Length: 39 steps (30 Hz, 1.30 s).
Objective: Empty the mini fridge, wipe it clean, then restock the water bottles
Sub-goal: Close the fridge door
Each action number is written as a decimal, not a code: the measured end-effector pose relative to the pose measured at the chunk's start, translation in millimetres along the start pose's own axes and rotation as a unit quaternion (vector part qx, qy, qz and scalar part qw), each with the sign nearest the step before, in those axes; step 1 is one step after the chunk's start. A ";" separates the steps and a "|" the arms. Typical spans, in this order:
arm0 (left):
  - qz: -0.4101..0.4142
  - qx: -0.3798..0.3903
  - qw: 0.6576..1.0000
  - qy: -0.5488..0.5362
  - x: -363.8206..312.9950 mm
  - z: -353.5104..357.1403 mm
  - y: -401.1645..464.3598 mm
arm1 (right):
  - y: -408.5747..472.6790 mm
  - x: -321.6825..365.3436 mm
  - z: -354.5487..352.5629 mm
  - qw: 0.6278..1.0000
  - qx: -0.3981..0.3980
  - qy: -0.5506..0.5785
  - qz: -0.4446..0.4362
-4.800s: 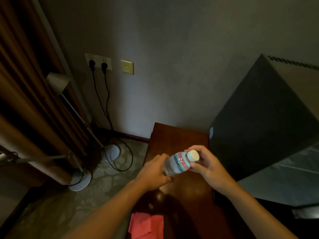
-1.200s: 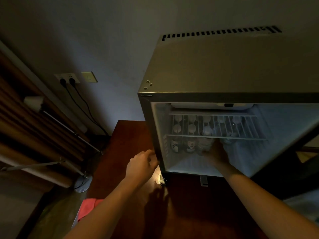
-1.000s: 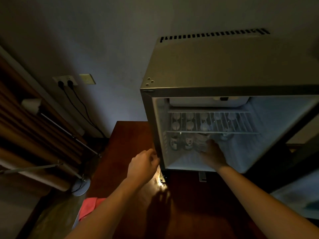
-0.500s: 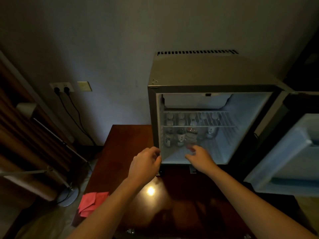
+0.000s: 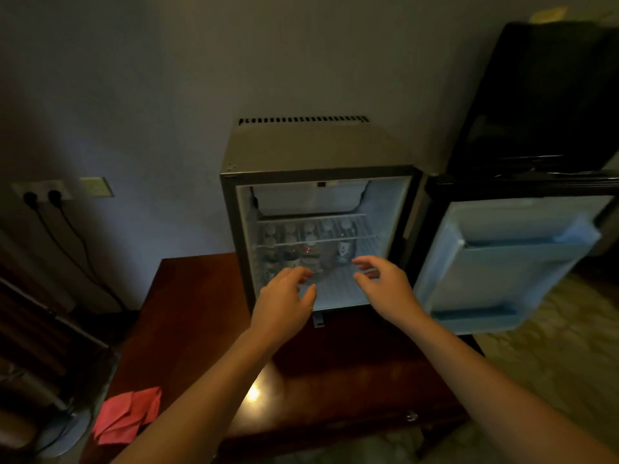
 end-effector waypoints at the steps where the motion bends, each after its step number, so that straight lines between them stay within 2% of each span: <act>1: 0.010 0.003 1.000 0.002 -11.4 0.6 4.5 | -2.4 -0.9 -14.1 1.000 -0.019 0.006 -0.007; 12: 0.104 0.014 0.994 0.013 -153.8 37.5 62.0 | -28.9 -49.7 -167.0 0.987 -0.152 0.040 -0.042; 17: 0.164 -0.004 0.985 0.044 -238.6 53.6 100.3 | -36.9 -78.3 -251.1 0.976 -0.212 -0.007 -0.056; 22: 0.217 -0.053 0.968 0.114 -296.5 70.9 136.6 | -33.5 -108.8 -316.6 0.964 -0.236 -0.111 -0.047; 25: 0.220 -0.057 0.958 0.176 -319.2 77.9 157.4 | -24.9 -127.2 -341.9 0.957 -0.225 -0.182 -0.026; 28: 0.183 -0.028 0.957 0.223 -326.2 81.1 172.4 | -15.4 -139.0 -352.1 0.955 -0.177 -0.236 0.022; 32: 0.120 0.049 0.956 0.262 -321.8 94.8 183.5 | -11.2 -155.8 -353.3 0.965 -0.082 -0.238 0.070; 34: 0.108 0.054 0.949 0.291 -317.8 100.0 185.6 | -11.1 -161.8 -352.7 0.966 -0.050 -0.241 0.078; 39: 0.108 0.048 0.949 0.291 -318.8 99.8 185.3 | -15.1 -162.2 -356.5 0.958 -0.072 -0.268 0.069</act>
Point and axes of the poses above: each hand's wrist, its own y-axis towards the middle knuckle, its own z-axis out of the palm, x = y × z, the point moved 1 cm from there along y, towards the middle knuckle, and after that the axes turned 15 degrees about x, right-handed, at the moved point
